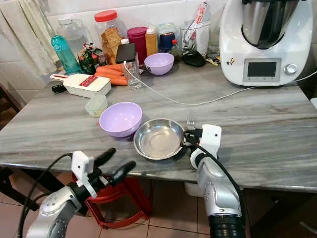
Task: Setting the table
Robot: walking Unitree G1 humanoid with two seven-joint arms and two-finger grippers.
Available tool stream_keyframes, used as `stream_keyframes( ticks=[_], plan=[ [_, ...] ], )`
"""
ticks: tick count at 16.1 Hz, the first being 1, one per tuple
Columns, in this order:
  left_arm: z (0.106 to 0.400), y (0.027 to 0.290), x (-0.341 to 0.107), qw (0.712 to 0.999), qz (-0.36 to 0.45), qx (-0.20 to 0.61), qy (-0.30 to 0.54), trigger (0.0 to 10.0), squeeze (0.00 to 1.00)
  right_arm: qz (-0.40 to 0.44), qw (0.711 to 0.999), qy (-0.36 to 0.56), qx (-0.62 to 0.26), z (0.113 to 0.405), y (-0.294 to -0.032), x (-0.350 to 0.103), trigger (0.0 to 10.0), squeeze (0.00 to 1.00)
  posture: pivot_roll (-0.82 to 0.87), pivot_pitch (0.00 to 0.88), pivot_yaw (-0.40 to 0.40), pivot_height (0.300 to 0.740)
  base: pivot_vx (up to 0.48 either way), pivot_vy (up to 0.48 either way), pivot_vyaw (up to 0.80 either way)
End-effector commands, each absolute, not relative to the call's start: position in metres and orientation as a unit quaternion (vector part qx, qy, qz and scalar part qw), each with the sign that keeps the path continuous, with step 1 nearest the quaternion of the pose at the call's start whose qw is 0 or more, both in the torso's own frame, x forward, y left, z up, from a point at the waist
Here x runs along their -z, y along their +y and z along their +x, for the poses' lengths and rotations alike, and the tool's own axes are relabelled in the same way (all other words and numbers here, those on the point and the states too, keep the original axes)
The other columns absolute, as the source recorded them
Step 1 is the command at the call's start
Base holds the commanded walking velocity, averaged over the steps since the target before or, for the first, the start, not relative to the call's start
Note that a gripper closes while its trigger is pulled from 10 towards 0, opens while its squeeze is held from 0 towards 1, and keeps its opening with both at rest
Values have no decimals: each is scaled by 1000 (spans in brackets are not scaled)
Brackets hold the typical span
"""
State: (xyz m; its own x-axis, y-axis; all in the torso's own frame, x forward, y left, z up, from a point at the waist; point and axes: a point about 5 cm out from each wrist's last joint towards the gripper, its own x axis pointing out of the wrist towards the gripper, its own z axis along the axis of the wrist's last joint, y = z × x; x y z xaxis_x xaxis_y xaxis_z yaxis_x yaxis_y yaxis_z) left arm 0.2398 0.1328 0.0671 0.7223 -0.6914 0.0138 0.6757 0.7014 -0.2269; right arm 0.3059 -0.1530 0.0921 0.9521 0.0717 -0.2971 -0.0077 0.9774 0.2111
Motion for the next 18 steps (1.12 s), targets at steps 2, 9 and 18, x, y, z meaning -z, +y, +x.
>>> stream_keyframes(
  ticks=[2, 9, 18],
  plan=[
    [240, 137, -64, 919, -106, 377, 45, 10000, 0, 98, 980, 168, -29, 304, -148, -87, 10000, 0, -126, 0, 135, 740, 0, 0, 0],
    [239, 148, -50, 918, -105, 379, 55, 10000, 0, 90, 981, 173, -20, 306, -152, -86, 10000, 1000, -125, 0, 134, 740, 0, 0, 0],
    [239, 152, -54, 913, -105, 392, 37, 10000, 0, 82, 992, 88, 20, 298, -173, -116, 10000, 1000, -133, 0, 130, 740, 0, 0, 0]
  ],
)
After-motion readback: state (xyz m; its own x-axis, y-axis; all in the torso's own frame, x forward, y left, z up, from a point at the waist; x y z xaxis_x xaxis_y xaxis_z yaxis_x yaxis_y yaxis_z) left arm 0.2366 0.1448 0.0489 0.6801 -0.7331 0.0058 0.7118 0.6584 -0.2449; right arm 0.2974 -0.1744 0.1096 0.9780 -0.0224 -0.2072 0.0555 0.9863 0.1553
